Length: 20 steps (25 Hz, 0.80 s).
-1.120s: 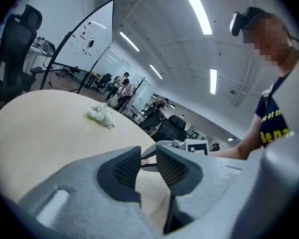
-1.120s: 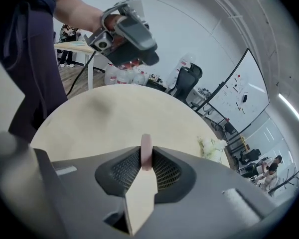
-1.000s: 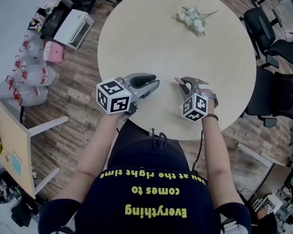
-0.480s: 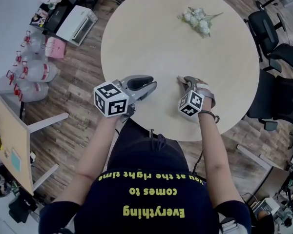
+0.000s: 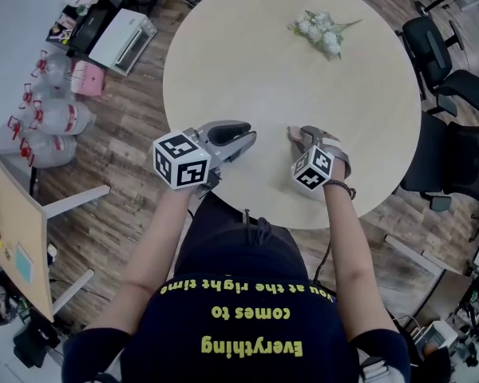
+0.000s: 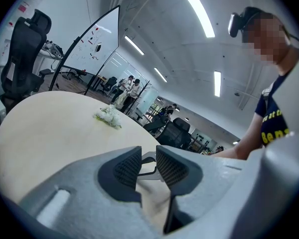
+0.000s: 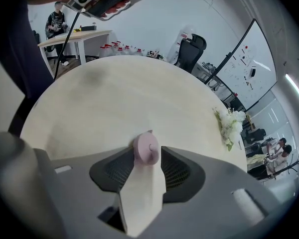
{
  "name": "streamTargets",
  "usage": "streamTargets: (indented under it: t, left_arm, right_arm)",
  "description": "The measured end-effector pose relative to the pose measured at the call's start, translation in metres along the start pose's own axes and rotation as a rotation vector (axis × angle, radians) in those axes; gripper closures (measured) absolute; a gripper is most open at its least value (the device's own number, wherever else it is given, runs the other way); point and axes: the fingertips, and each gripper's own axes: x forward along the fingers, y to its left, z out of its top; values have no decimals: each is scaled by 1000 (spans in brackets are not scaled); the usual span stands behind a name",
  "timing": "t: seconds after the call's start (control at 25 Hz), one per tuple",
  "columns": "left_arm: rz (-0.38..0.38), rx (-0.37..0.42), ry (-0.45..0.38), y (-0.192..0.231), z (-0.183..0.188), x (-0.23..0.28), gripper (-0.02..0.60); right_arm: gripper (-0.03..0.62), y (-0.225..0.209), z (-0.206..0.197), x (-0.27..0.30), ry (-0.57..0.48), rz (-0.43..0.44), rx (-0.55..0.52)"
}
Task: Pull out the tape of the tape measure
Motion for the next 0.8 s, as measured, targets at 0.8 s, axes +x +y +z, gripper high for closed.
streamTargets:
  t: [0.8]
  left_arm:
    - [-5, 88, -29, -19, 26, 16, 488]
  right_arm:
    - [582, -40, 11, -87, -177, -103, 246]
